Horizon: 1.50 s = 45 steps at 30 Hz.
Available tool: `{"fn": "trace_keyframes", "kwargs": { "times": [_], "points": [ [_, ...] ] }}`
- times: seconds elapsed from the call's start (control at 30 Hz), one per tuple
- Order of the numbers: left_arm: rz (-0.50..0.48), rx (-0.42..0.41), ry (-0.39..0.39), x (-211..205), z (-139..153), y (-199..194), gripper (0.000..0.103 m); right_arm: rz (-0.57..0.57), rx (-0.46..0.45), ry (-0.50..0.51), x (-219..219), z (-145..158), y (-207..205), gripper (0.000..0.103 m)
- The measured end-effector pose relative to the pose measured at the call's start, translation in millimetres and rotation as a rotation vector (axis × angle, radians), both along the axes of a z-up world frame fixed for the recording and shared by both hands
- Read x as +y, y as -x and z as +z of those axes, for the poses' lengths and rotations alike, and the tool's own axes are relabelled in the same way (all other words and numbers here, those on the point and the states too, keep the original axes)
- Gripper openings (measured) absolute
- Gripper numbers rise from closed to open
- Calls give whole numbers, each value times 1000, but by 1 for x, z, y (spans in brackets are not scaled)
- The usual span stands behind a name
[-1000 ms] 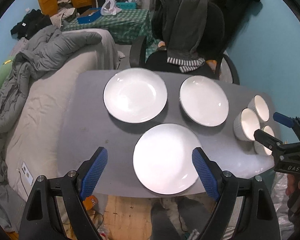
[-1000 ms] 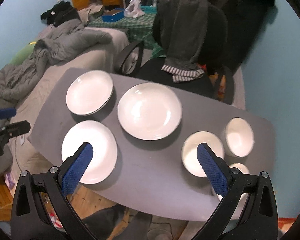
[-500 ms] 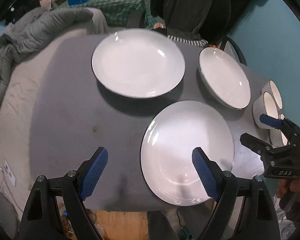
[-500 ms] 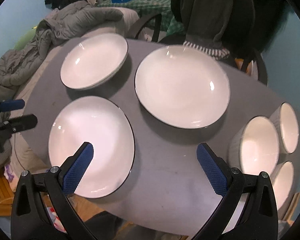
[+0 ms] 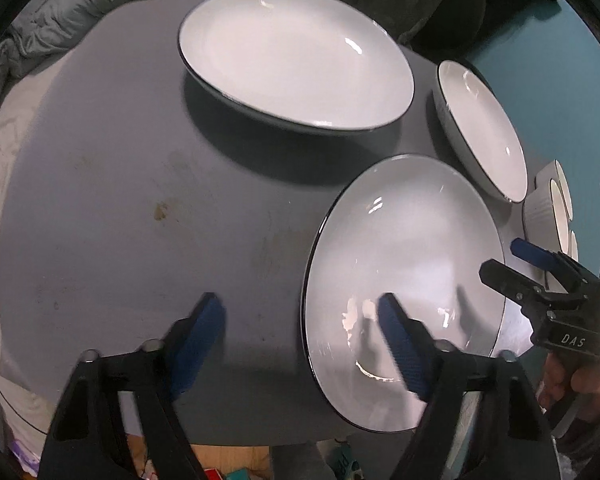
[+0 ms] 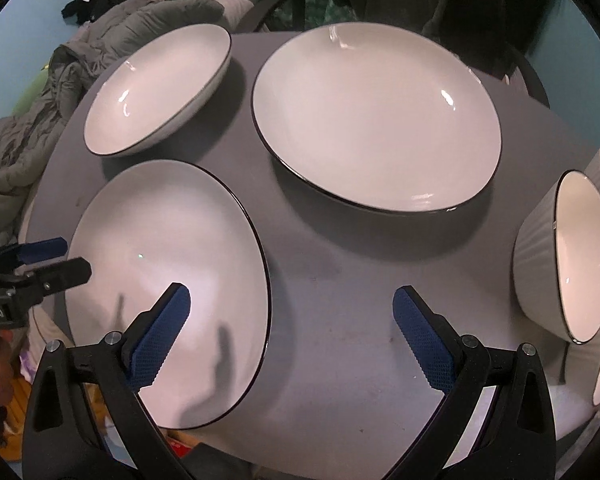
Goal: Organize plates and bowls
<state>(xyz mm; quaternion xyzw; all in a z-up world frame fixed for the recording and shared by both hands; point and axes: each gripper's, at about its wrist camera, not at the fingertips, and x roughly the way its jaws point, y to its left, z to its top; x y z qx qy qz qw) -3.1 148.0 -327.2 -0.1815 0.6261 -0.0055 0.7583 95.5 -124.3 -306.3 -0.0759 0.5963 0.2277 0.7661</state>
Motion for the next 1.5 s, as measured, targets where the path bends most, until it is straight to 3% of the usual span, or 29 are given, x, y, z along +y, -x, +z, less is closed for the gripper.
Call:
{"fn": "trace_keyframes", "kwargs": {
  "times": [0.1,0.27,0.33,0.4,0.43,0.53,0.6,0.73,0.97,1.5],
  "points": [
    [-18,-12,13,-4,0,-2,62,6,18,-9,2,-4,0,90],
    [-47,-14,56,-10,-2,-8,56,27,47,-23,6,-9,1,70],
    [-61,-10,103,-11,-4,-11,45,38,54,-18,8,-11,1,59],
    [-71,-8,112,-8,-5,-12,41,49,43,-7,10,-10,3,50],
    [-86,1,126,-9,-6,-14,30,53,39,1,11,-9,3,44],
    [-104,13,114,-11,-8,-17,23,64,60,-15,12,-9,6,29],
    [-110,24,95,-14,-10,-18,16,57,73,-21,11,-10,5,29],
    [-93,44,96,-17,-12,-21,14,32,96,-31,6,-10,4,25],
    [-92,67,81,-22,-12,-16,15,-8,173,-89,-6,-13,5,18],
    [-49,79,71,-11,12,-14,15,3,188,-95,17,9,4,15]
  ]
}}
